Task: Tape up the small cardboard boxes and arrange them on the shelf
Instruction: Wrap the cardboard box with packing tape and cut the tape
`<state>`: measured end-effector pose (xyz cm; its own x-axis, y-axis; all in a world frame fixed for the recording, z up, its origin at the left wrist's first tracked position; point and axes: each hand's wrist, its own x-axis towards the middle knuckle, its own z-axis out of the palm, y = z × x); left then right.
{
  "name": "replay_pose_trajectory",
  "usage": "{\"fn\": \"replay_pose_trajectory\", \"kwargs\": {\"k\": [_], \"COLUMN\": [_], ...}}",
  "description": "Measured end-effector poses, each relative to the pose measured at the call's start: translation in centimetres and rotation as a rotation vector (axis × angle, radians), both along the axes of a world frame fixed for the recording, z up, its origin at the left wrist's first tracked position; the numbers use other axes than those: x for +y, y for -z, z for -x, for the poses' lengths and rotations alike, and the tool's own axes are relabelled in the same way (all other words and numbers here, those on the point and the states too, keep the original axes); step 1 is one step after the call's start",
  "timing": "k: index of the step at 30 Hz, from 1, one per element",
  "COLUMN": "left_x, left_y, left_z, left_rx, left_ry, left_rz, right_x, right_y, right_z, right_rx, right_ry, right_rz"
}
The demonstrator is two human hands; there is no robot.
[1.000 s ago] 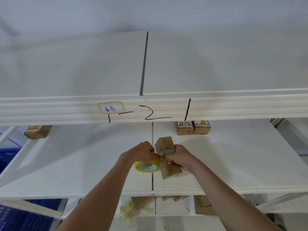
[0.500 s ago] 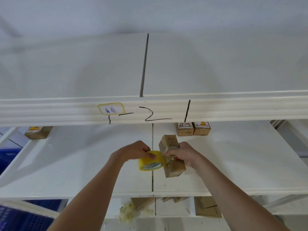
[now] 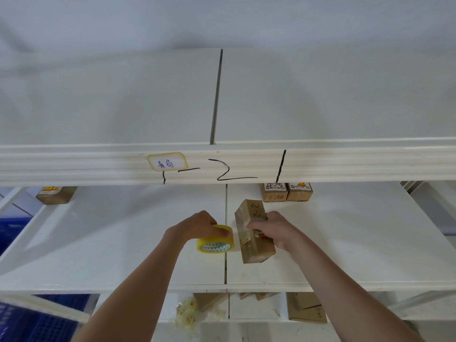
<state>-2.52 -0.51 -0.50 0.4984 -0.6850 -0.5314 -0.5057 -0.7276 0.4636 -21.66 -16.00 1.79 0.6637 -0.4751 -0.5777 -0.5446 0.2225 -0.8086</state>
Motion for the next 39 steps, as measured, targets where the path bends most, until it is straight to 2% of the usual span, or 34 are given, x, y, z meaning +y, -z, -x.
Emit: {"fn": "replay_pose_trajectory", "kwargs": {"k": [11, 18, 29, 39], "left_x": [0.4, -0.2, -0.8, -1.8], "left_y": [-0.1, -0.5, -0.2, -1.7], "left_z": [-0.3, -0.4, 0.1, 1.1], "left_rx": [0.198, 0.005, -0.016, -0.060], "left_ry": [-0.052, 0.002, 0.012, 0.042], "left_rz": [0.069, -0.002, -0.006, 0.075], "right_x": [-0.5, -0.2, -0.1, 0.1], "right_y": [-0.9, -1.0, -0.7, 0.0], "right_z": [0.4, 0.3, 0.6, 0.8], "right_rx": [-0.041, -0.068, -0.141, -0.159], "right_ry": [0.004, 0.036, 0.053, 0.151], "right_rz": [-0.040, -0.040, -0.119, -0.234]}}
